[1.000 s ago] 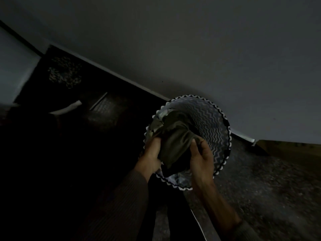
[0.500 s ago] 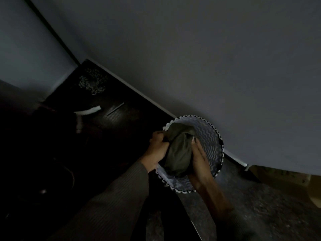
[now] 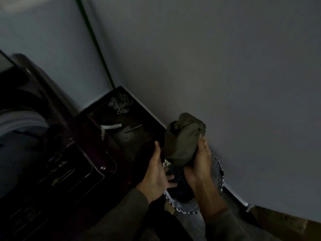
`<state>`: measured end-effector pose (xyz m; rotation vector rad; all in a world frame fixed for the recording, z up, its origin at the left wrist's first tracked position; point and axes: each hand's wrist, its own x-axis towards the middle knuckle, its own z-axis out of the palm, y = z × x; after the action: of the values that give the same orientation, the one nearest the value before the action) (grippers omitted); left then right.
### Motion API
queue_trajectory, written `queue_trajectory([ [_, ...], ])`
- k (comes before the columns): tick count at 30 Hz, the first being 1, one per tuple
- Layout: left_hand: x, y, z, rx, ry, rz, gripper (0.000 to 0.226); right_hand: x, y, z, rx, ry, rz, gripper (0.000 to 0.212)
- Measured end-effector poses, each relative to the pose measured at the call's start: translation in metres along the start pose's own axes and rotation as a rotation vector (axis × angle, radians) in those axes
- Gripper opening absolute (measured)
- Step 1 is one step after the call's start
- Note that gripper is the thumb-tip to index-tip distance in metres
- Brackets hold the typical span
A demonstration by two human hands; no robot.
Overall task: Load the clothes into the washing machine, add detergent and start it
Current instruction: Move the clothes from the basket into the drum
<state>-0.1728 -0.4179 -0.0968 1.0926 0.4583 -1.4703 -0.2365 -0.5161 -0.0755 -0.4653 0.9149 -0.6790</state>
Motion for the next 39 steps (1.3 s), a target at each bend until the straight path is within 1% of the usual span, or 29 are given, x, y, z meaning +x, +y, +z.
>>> queue_trajectory([
  [1,-0.008,0.003,0.001,-0.061,-0.042,0.004,0.106,-0.006,0.000,0.009,0.046,-0.027,0.044,0.053],
  [2,-0.017,0.007,0.002,-0.120,-0.103,0.036,0.101,-0.013,-0.001,0.018,0.094,-0.055,0.102,0.059],
  [4,-0.037,0.021,0.004,-0.240,-0.175,0.177,0.088,-0.027,-0.001,0.036,0.129,-0.061,0.235,0.050],
  [5,-0.046,0.030,0.007,-0.288,-0.179,0.237,0.085,-0.031,0.000,0.042,0.116,-0.059,0.246,0.046],
  [7,-0.074,0.053,0.008,-0.326,-0.185,0.331,0.082,-0.047,0.005,0.060,0.005,-0.122,0.219,0.042],
  [8,-0.090,0.064,0.007,-0.308,-0.180,0.369,0.080,-0.056,0.008,0.069,-0.069,-0.160,0.182,0.039],
  [10,-0.119,0.085,-0.001,-0.200,-0.149,0.447,0.072,-0.074,0.016,0.090,-0.204,-0.170,0.086,0.030],
  [11,-0.129,0.091,-0.009,-0.134,-0.135,0.488,0.072,-0.082,0.020,0.101,-0.253,-0.166,0.045,0.027],
  [13,-0.149,0.099,-0.030,0.064,-0.102,0.592,0.090,-0.096,0.031,0.119,-0.353,-0.190,-0.016,0.023],
  [14,-0.159,0.101,-0.042,0.151,-0.074,0.650,0.100,-0.102,0.037,0.128,-0.406,-0.212,-0.036,0.016],
  [15,-0.170,0.103,-0.055,0.189,-0.051,0.703,0.110,-0.107,0.045,0.137,-0.462,-0.237,-0.064,0.009],
  [17,-0.187,0.107,-0.077,0.261,0.004,0.842,0.125,-0.114,0.056,0.149,-0.566,-0.320,-0.117,0.011],
  [18,-0.198,0.111,-0.093,0.299,0.023,0.908,0.130,-0.124,0.063,0.160,-0.607,-0.372,-0.132,0.009],
  [19,-0.206,0.114,-0.100,0.309,0.026,0.935,0.131,-0.131,0.066,0.166,-0.641,-0.412,-0.147,0.009],
  [20,-0.217,0.118,-0.113,0.314,0.043,0.949,0.129,-0.139,0.074,0.176,-0.677,-0.448,-0.153,0.014],
  [21,-0.229,0.123,-0.129,0.313,0.071,0.959,0.122,-0.148,0.085,0.187,-0.711,-0.484,-0.145,0.021],
  [23,-0.246,0.132,-0.155,0.315,0.110,0.973,0.092,-0.160,0.108,0.205,-0.812,-0.579,-0.143,0.028],
  [25,-0.258,0.140,-0.180,0.307,0.161,0.979,0.065,-0.170,0.133,0.220,-0.913,-0.645,-0.153,0.026],
  [28,-0.267,0.149,-0.219,0.222,0.297,0.991,0.046,-0.185,0.165,0.246,-0.968,-0.649,-0.196,0.015],
  [29,-0.268,0.152,-0.233,0.189,0.350,0.992,0.039,-0.189,0.176,0.256,-0.995,-0.648,-0.179,0.019],
  [30,-0.268,0.154,-0.246,0.156,0.392,0.983,0.034,-0.196,0.184,0.269,-1.022,-0.628,-0.117,0.028],
  [32,-0.266,0.157,-0.272,0.050,0.442,0.948,0.027,-0.205,0.202,0.289,-0.981,-0.595,0.231,0.048],
  [33,-0.266,0.158,-0.286,-0.019,0.450,0.918,0.025,-0.206,0.212,0.295,-0.961,-0.614,0.349,0.056],
  [34,-0.266,0.159,-0.299,-0.081,0.443,0.888,0.024,-0.207,0.222,0.299,-0.970,-0.686,0.401,0.062],
  [35,-0.266,0.160,-0.312,-0.132,0.425,0.854,0.025,-0.205,0.232,0.298,-1.049,-0.783,0.370,0.068],
  [37,-0.267,0.162,-0.336,-0.171,0.370,0.782,0.029,-0.204,0.248,0.299,-1.240,-0.932,0.264,0.092],
  [38,-0.268,0.163,-0.346,-0.172,0.346,0.753,0.030,-0.202,0.254,0.301,-1.291,-0.999,0.230,0.102],
  [39,-0.268,0.164,-0.356,-0.164,0.326,0.735,0.031,-0.196,0.262,0.300,-1.310,-1.086,0.189,0.105],
])
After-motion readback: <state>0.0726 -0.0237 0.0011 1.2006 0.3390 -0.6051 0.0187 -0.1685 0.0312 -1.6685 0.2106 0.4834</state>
